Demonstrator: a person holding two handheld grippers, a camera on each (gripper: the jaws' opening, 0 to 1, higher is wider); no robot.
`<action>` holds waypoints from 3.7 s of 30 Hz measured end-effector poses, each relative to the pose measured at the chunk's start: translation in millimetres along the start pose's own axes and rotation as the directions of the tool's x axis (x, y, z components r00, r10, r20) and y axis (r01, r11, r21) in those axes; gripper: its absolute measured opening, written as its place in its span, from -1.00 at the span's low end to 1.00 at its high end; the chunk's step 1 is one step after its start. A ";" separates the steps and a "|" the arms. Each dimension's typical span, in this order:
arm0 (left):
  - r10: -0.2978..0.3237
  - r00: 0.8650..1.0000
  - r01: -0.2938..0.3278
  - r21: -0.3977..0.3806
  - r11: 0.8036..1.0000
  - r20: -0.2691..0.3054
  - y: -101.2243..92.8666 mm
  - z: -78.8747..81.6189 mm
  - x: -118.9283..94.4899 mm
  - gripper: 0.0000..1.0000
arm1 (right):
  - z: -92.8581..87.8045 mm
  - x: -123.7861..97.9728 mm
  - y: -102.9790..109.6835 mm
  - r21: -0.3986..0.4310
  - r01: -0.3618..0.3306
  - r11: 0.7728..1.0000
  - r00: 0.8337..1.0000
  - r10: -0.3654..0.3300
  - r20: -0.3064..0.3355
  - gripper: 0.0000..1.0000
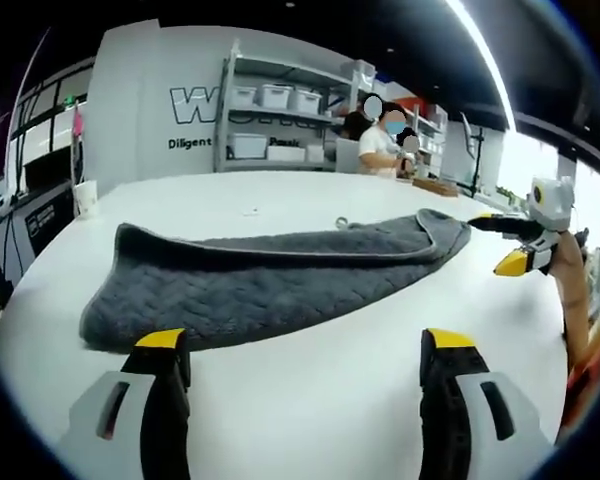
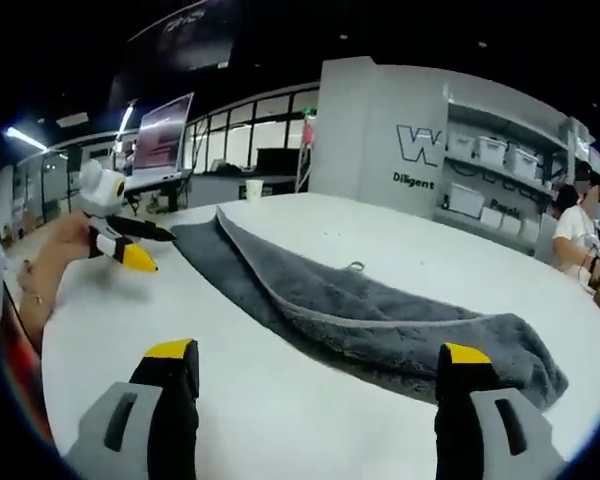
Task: Open the folded towel by lifting each exposed corner and separating the folded layers until the towel lies flat within the target outline without major curled edges
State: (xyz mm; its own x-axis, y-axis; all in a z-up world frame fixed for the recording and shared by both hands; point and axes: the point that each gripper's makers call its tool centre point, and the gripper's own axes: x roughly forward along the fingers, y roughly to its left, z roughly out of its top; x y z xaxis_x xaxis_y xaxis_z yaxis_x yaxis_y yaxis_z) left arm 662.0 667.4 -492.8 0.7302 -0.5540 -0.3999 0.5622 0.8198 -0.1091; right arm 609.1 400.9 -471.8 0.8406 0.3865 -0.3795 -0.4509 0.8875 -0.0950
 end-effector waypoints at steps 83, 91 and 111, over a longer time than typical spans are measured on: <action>0.196 0.975 -0.189 -0.068 0.980 0.110 46.3 59.9 10.8 -0.98 | 18.5 -12.5 7.0 0.004 -0.049 0.999 0.995 0.048 0.088 0.93; 0.116 0.989 -0.112 -0.045 0.993 0.088 14.6 52.4 -22.4 -0.98 | 16.2 -12.5 6.5 0.003 -0.045 0.999 0.996 0.045 0.078 0.93; 0.068 0.997 -0.072 -0.095 0.993 -0.048 -6.1 -6.7 -70.1 -0.98 | 9.2 -12.3 6.0 0.006 -0.041 0.999 0.998 0.041 0.054 0.93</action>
State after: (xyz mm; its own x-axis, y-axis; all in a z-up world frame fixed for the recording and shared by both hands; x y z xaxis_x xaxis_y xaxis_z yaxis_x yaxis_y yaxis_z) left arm 604.8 702.2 -470.2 0.7471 -0.4894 -0.4498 0.4687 0.8677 -0.1655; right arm 598.9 403.8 -459.2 0.8364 0.4353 -0.3332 -0.4834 0.8723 -0.0739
